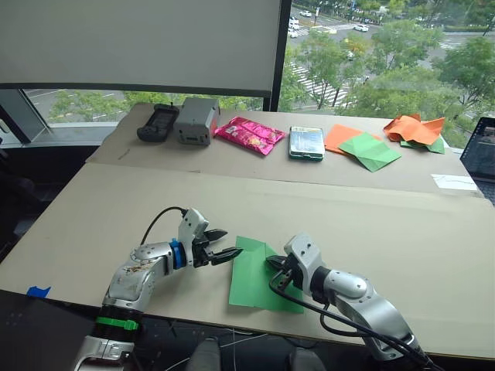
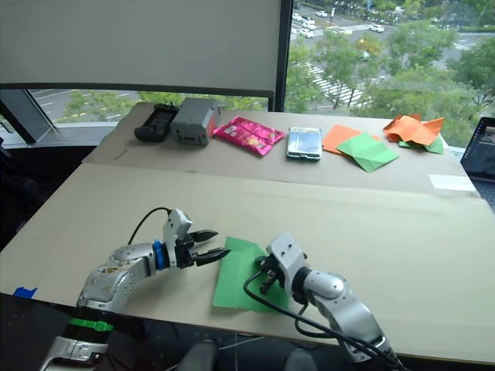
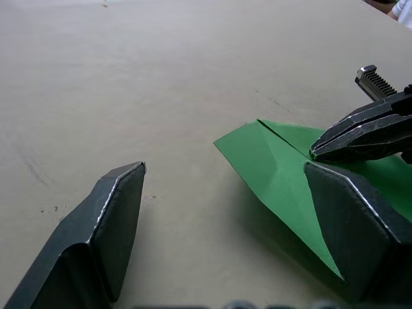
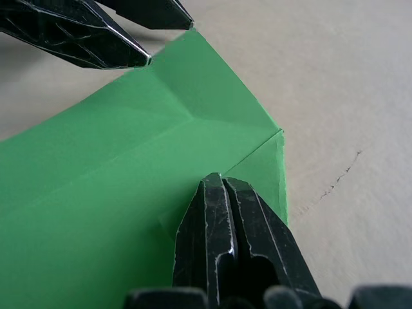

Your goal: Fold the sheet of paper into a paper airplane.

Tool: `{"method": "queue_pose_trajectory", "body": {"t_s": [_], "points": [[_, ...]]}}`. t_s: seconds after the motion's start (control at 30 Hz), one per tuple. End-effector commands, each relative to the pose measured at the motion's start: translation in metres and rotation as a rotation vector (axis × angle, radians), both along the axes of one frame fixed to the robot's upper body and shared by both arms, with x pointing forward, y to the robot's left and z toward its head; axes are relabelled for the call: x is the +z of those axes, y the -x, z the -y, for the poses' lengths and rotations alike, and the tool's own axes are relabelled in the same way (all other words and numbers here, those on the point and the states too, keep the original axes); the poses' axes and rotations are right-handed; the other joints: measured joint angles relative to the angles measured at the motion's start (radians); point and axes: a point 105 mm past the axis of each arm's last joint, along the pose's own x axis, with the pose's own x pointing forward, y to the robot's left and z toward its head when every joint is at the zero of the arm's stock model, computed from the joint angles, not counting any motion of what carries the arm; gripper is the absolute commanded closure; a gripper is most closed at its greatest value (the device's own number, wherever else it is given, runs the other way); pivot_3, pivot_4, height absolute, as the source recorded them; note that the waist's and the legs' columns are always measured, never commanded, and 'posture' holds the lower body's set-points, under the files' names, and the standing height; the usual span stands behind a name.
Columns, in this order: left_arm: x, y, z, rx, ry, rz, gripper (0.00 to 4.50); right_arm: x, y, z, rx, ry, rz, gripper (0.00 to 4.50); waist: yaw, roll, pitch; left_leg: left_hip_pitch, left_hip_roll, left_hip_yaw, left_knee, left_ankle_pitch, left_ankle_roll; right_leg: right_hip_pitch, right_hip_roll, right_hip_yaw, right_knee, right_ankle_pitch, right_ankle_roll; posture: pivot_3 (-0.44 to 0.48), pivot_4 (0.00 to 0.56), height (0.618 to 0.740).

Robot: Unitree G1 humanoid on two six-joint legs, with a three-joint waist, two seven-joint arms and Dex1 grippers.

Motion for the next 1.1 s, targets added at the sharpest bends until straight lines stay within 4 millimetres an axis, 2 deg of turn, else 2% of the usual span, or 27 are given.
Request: {"method": "queue_pose_trajectory", "body": {"t_s": [0.03,0.4,0.63,0.9,1.1], "points": [[0.006,-0.002,0.005,-0.005,0.007,0.028,0.57,-0.007,0.003,0.0,-0.006,0.014,-0.028,4.5,0.0,0.0,0.0,0.0,0.0,0.0,0.0,0.0,0.0,0.0,0.0,0.0,0.0,0.0,0.0,0.0,0.15,0.713],[0.001,0.004,0.013,-0.058,-0.049,0.064,4.16,-0.006,0.001,0.003,-0.037,0.008,-0.021,4.5,0.0,0.0,0.0,0.0,0.0,0.0,0.0,0.0,0.0,0.0,0.0,0.0,0.0,0.0,0.0,0.0,0.15,0.713],[0.011,0.008,0.018,-0.113,-0.12,0.18,4.16,-0.003,-0.002,0.003,-0.08,-0.026,-0.019,4.5,0.0,0.001,0.0,0.0,0.0,0.0,0.0,0.0,0.0,0.0,0.0,0.0,0.0,0.0,0.0,0.0,0.15,0.713],[0.004,0.024,0.034,-0.245,-0.162,0.199,4.16,0.001,-0.002,0.003,-0.119,-0.071,-0.018,4.5,0.002,0.002,-0.001,0.0,0.0,0.0,0.0,0.0,0.0,0.0,0.0,0.001,0.0,0.0,0.0,0.0,0.15,0.713],[-0.012,0.029,0.038,-0.29,-0.173,0.154,4.16,0.003,-0.002,0.006,-0.144,-0.083,-0.011,4.5,0.002,0.002,-0.001,0.0,0.0,0.0,0.0,0.0,0.0,0.0,0.0,0.001,0.0,0.0,0.0,0.0,0.15,0.713]]}}
